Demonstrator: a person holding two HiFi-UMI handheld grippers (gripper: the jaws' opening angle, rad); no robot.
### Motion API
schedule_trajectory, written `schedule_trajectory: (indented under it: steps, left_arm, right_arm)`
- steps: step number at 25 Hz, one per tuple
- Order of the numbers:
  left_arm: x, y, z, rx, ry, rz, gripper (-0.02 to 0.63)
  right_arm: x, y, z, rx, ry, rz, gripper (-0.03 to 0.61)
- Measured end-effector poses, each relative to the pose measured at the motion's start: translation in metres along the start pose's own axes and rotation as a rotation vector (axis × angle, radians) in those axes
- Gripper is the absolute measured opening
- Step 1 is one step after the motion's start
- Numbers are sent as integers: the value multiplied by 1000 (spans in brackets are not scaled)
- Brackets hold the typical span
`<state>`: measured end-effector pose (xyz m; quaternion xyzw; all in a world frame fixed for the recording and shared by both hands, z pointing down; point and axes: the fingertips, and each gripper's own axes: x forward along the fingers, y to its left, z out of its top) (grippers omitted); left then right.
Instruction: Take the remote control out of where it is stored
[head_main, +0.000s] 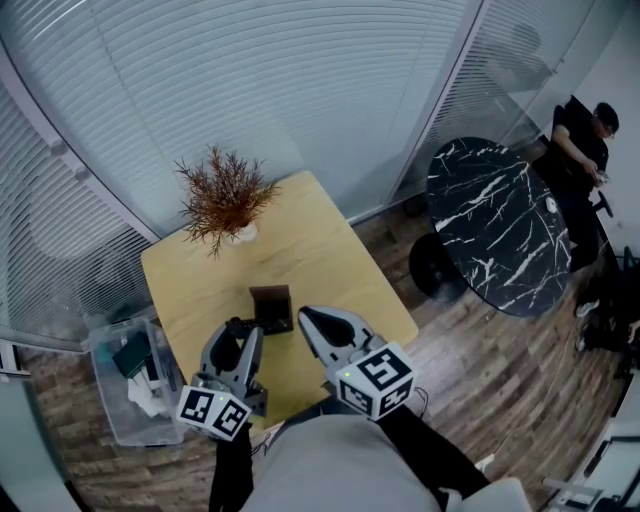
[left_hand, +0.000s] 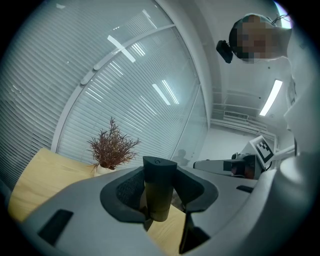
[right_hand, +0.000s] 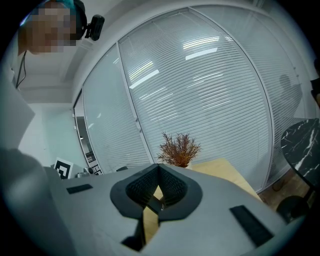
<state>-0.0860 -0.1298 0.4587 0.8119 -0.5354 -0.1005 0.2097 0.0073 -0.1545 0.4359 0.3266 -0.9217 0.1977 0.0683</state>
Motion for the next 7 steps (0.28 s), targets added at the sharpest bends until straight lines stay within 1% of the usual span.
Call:
schedule_trajectory:
  steps: [7]
  left_arm:
    - [0, 1, 1, 3, -4, -1, 186]
  right_arm:
    - [1, 0, -1, -1, 8, -3, 3]
